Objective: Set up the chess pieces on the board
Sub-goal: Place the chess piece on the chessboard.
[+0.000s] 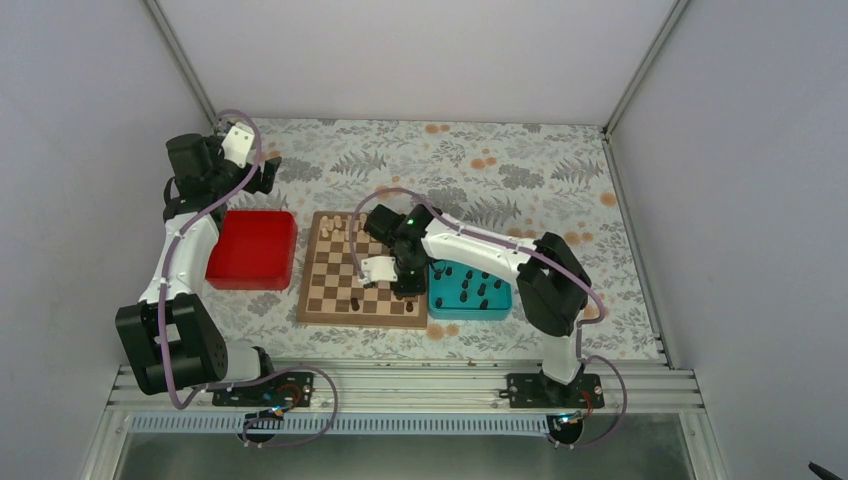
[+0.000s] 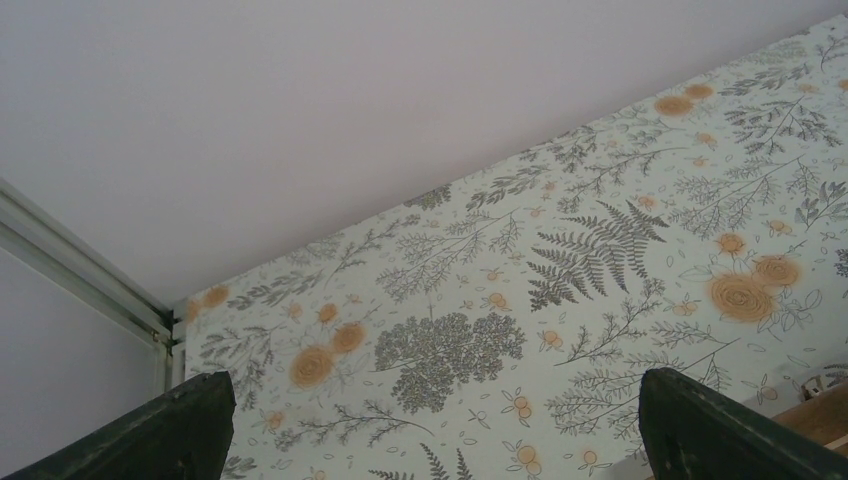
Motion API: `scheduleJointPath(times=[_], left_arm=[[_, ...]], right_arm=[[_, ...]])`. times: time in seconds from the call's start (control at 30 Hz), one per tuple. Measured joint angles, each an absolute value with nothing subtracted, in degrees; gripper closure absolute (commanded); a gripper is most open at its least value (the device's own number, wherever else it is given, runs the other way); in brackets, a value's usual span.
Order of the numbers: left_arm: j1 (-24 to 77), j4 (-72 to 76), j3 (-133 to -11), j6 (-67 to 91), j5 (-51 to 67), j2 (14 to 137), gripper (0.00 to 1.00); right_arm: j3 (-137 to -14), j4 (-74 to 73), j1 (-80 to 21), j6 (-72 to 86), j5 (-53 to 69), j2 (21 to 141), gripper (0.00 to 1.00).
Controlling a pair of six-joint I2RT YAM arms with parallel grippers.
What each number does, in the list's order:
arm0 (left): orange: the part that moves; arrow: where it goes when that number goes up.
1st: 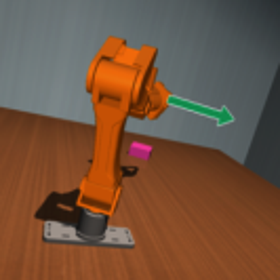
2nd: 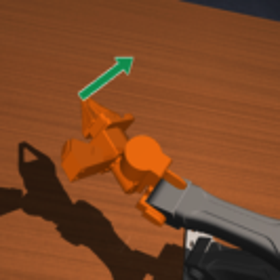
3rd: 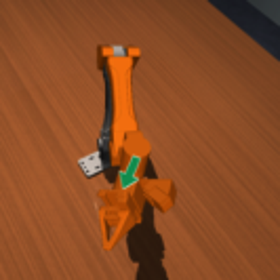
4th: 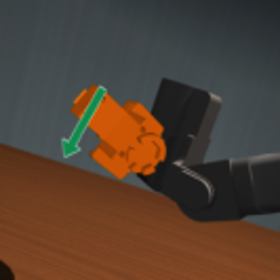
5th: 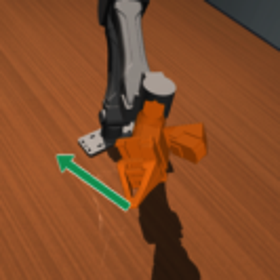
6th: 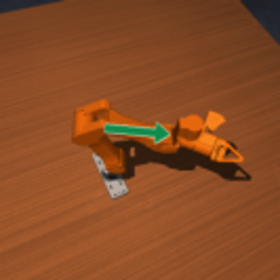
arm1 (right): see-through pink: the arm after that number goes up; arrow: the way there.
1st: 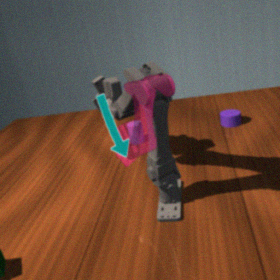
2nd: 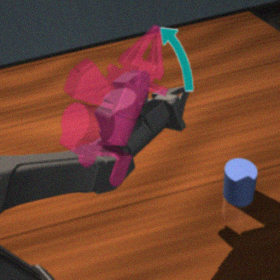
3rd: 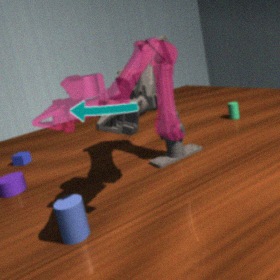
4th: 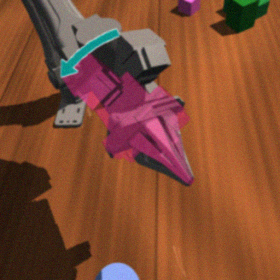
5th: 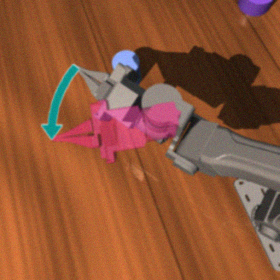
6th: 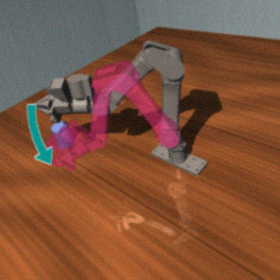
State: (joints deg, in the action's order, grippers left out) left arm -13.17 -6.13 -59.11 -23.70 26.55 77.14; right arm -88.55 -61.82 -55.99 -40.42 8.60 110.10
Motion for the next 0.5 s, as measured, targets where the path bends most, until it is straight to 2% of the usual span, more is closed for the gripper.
scheduleJointPath(times=[0.5], left_arm=[[-13.3, -6.1, -59.1, -23.4, 26.5, 77.3, 0.0]], right_arm=[[-83.7, -57.9, -57.7, -40.4, 11.0, 110.1, 0.96]])
